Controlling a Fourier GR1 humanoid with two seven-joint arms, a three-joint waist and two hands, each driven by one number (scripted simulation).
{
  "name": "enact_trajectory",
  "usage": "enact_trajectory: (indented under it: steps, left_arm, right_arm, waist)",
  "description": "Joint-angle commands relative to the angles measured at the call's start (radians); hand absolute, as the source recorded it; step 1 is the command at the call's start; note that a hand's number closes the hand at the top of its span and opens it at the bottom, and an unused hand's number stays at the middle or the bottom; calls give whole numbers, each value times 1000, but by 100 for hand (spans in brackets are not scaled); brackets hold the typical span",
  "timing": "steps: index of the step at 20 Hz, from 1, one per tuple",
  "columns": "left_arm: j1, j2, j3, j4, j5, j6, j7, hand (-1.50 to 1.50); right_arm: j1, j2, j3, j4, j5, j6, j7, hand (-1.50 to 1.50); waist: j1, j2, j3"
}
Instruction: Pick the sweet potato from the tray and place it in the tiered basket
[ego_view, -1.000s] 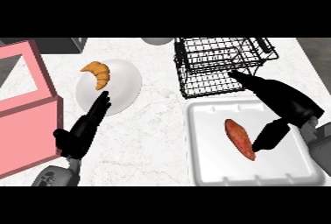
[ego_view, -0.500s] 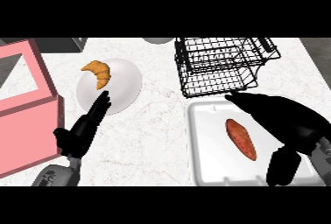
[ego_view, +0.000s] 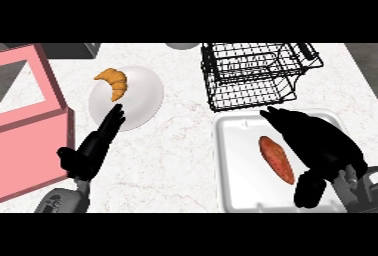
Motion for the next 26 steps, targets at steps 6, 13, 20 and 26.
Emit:
enact_trajectory:
  steps: [6, 13, 20, 26]
  left_arm:
    - [-58, -72, 0, 76, -57, 29, -2, 0]
    - [41, -53, 18, -1, -62, -29, -27, 0]
    - [-24, -70, 71, 9, -75, -36, 20, 0]
    - [2, -88, 66, -49, -123, -41, 59, 0]
  right_arm:
    - [95, 138, 24, 205, 214, -22, -91, -150]
    - [146, 181, -74, 297, 318, 8, -187, -150]
    - [298, 254, -92, 189, 431, 30, -168, -150]
    - [270, 311, -176, 268, 513, 100, -265, -150]
  waist:
    - [3, 4, 1]
    - [5, 2, 1]
    - [-2, 1, 0]
    - [1, 1, 1]
